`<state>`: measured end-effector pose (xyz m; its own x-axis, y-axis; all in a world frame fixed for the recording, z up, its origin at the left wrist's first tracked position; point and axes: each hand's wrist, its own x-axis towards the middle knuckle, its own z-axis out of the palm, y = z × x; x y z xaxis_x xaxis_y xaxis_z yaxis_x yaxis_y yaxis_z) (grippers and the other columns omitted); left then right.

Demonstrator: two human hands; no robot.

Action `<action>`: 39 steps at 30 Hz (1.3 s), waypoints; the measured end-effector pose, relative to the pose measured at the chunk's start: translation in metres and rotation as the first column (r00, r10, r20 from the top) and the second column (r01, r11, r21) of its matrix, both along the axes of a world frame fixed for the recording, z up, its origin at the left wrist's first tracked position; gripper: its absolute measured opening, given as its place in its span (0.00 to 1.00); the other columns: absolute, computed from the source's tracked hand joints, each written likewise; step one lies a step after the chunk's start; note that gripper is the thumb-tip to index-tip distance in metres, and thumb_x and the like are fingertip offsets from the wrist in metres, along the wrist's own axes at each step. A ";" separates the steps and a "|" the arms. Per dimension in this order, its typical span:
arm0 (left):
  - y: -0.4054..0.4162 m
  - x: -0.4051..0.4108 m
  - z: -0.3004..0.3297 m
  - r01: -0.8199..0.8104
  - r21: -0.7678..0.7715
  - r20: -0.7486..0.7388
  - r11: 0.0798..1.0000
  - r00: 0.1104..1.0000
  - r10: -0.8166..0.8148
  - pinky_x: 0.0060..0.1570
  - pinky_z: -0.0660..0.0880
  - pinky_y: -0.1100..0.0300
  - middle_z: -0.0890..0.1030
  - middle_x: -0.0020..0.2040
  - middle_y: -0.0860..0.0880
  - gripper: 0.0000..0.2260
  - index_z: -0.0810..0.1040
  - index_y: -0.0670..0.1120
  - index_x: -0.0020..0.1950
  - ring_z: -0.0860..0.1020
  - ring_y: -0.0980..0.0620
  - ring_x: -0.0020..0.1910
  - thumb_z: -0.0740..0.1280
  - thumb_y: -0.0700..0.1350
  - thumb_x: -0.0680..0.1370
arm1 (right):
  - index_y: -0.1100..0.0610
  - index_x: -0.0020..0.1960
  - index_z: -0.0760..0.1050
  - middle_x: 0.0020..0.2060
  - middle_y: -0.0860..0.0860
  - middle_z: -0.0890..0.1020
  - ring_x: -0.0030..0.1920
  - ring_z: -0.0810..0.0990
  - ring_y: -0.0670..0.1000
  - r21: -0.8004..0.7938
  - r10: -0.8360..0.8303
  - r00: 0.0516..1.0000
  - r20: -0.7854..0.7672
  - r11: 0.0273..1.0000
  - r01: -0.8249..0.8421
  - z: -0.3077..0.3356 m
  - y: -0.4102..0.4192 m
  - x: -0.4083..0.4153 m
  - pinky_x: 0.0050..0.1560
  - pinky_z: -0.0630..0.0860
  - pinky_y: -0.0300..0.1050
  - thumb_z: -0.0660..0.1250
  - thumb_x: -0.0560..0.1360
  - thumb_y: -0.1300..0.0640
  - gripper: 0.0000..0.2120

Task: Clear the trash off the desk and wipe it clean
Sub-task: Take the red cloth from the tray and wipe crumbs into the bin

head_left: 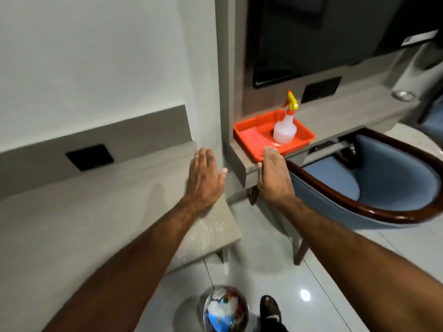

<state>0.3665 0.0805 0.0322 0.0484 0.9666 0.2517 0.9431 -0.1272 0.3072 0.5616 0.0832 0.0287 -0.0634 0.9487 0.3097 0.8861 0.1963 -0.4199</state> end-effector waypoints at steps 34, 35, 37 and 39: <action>0.112 -0.002 -0.108 -0.263 -0.247 0.086 0.933 0.953 0.292 0.80 0.48 0.43 0.44 0.81 0.35 0.37 0.44 0.35 0.79 0.42 0.39 0.81 0.55 0.56 0.81 | 0.61 0.52 0.76 0.47 0.63 0.79 0.47 0.78 0.64 0.150 0.054 0.995 -0.080 0.988 -0.042 -0.060 0.234 0.025 0.45 0.74 0.55 0.65 0.71 0.59 0.11; 0.089 0.010 -0.102 -0.233 -0.176 0.140 0.956 0.956 0.259 0.80 0.48 0.45 0.44 0.81 0.36 0.37 0.44 0.36 0.80 0.42 0.40 0.81 0.54 0.56 0.81 | 0.60 0.51 0.76 0.44 0.62 0.79 0.45 0.77 0.62 0.257 0.099 0.984 -0.145 0.965 -0.060 -0.054 0.207 0.024 0.44 0.72 0.53 0.64 0.70 0.61 0.10; 0.029 0.037 -0.101 -0.150 -0.039 0.246 0.988 0.957 0.156 0.80 0.48 0.49 0.47 0.81 0.37 0.35 0.45 0.37 0.80 0.44 0.42 0.81 0.54 0.55 0.81 | 0.59 0.48 0.75 0.40 0.59 0.79 0.41 0.76 0.57 0.350 0.142 0.952 -0.272 0.936 -0.040 -0.059 0.141 0.021 0.41 0.71 0.49 0.64 0.69 0.64 0.08; -0.040 0.062 -0.117 -0.036 0.036 0.310 0.999 0.950 0.023 0.80 0.50 0.51 0.51 0.81 0.38 0.33 0.47 0.38 0.80 0.49 0.43 0.81 0.58 0.51 0.81 | 0.52 0.42 0.73 0.36 0.55 0.78 0.33 0.79 0.55 0.163 0.062 0.881 -0.470 0.987 0.018 -0.090 0.068 0.020 0.32 0.74 0.46 0.63 0.71 0.62 0.05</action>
<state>0.4285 0.0405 -0.0848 -0.0664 0.9550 0.2891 0.8059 -0.1195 0.5798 0.5816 0.1511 -0.0613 0.1075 0.8851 0.4528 0.5848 0.3120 -0.7488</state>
